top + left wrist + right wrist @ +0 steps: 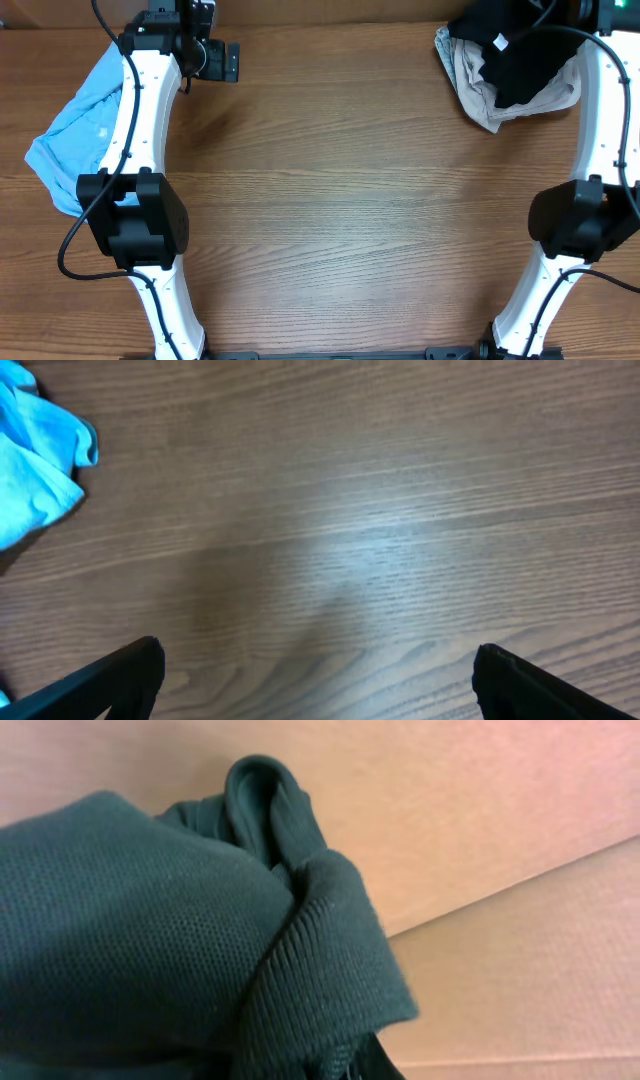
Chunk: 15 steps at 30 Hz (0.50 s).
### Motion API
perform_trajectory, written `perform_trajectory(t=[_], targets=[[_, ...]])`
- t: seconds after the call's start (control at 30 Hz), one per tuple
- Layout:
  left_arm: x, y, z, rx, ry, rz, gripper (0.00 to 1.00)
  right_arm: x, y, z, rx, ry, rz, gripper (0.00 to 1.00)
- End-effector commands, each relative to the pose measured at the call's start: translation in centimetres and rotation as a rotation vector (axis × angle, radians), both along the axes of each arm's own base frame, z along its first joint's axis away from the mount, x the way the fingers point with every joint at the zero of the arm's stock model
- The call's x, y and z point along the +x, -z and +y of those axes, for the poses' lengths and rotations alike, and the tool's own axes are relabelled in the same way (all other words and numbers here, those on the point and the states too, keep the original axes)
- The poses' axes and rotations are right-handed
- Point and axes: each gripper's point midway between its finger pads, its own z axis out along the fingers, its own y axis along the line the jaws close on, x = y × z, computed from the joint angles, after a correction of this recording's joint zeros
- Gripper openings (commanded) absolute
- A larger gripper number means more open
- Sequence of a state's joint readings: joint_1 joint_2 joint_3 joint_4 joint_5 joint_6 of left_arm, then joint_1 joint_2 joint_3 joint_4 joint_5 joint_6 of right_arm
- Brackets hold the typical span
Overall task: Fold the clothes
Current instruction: 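Carry the bundle up-right to the clothes pile with the right gripper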
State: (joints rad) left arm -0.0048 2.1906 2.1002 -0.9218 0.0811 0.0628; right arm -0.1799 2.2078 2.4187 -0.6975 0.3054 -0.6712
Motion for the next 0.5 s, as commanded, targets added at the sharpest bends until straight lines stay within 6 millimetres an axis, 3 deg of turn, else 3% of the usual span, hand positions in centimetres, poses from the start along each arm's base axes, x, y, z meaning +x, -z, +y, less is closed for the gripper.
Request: perform_trajectory(t=[0.0,0.17,0.27,0.43,0.47], targets=[[0.2,-0.2,0.0,0.016,0.014,-0.015,1.0,-0.4,-2.8,-1.2,-0.055,0.008,-0.071,0.04],[0.5,-0.4,0.0,0.016,0.014,-0.029,1.0,0.5,-1.3,-0.6,-0.031,-0.046,-0.07,0.04],[0.6,-0.4,0.0,0.016,0.014,-0.033,1.0,1.2,0.9,0.6,0.017,-0.114,-0.042,0.04],[0.6,-0.3,0.1,0.016,0.014,-0.031,1.0,2.3,6.3,3.0,0.11,-0.152,0.034,0.04],[0.6,-0.2,0.1,0.016,0.014,-0.029,1.0,2.6,7.8,3.5,0.135,-0.15,0.058,0.3]])
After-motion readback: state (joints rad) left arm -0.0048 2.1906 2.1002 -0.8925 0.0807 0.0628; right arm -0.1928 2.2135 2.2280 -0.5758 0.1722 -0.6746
